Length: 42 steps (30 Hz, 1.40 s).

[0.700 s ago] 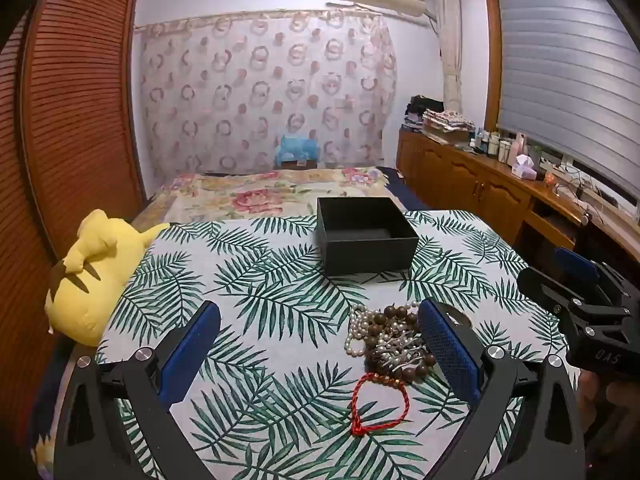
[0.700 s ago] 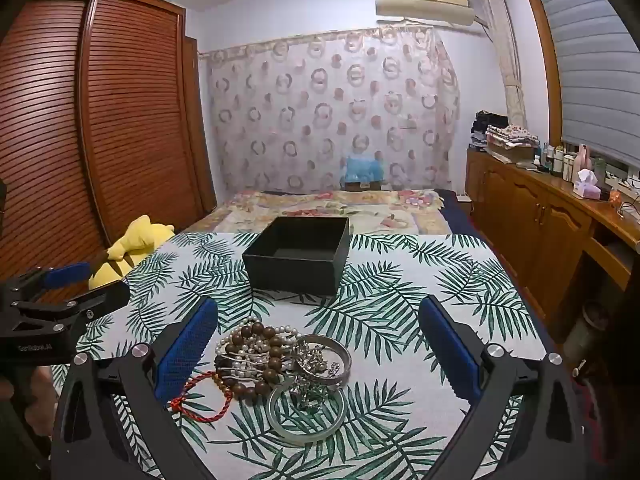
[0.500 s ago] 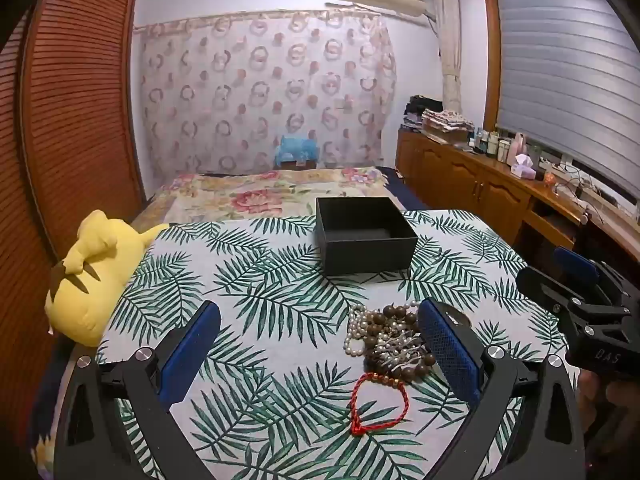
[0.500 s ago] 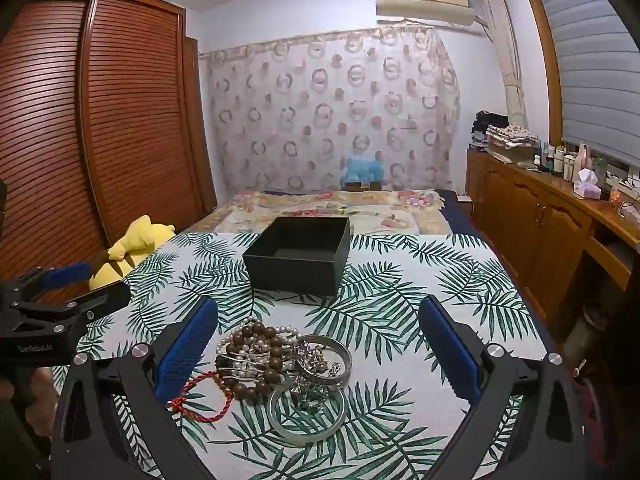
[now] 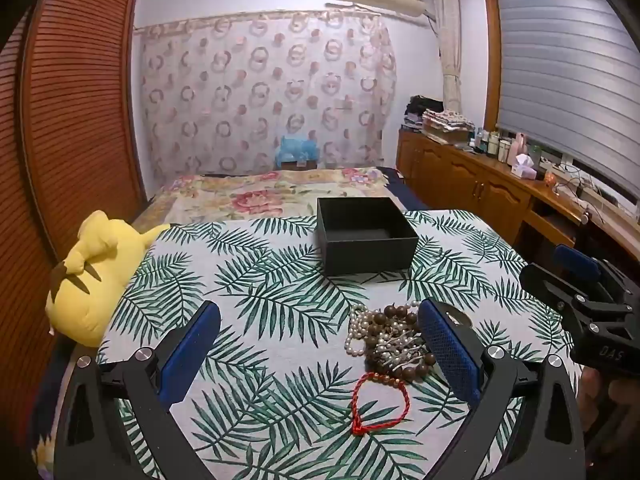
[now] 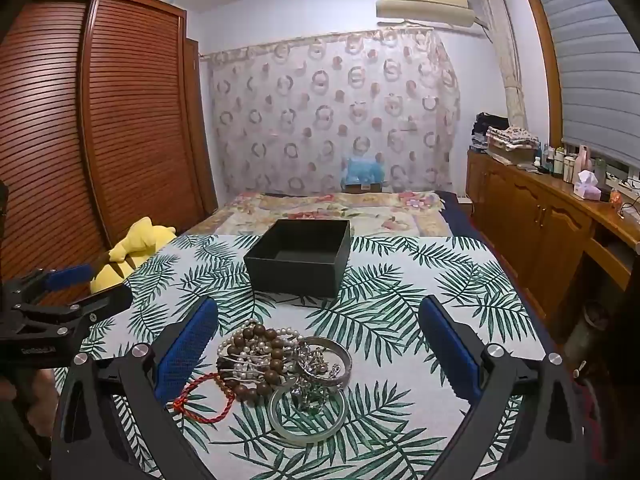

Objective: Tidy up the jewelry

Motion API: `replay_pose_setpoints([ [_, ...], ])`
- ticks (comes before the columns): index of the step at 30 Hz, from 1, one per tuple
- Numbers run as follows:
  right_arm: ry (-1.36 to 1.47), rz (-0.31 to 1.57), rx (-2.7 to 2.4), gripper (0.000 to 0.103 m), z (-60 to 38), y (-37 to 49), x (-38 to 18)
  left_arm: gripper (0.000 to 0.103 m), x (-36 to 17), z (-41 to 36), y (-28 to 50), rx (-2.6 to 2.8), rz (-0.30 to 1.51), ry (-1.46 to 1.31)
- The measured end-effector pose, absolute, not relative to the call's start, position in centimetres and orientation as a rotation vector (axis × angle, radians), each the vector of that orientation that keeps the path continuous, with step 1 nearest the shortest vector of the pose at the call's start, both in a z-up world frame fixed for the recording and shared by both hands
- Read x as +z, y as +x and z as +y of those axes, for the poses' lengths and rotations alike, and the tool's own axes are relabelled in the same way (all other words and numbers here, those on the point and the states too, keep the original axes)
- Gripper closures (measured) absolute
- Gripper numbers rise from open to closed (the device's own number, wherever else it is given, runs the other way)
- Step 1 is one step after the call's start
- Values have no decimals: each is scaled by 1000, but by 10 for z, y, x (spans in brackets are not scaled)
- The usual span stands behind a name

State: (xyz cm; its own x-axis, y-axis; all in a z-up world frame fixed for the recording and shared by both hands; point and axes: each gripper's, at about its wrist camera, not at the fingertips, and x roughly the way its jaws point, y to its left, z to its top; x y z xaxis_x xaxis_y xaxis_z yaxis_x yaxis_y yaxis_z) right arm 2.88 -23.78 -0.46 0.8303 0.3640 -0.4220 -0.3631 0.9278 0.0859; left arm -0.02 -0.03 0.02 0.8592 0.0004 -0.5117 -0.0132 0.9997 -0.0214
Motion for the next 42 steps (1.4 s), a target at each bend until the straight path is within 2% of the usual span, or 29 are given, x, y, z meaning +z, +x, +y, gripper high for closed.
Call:
replay_pose_setpoints([
  [42,3,444,387,3,-237,29,-6,7,9,3,0,11,532,-21],
])
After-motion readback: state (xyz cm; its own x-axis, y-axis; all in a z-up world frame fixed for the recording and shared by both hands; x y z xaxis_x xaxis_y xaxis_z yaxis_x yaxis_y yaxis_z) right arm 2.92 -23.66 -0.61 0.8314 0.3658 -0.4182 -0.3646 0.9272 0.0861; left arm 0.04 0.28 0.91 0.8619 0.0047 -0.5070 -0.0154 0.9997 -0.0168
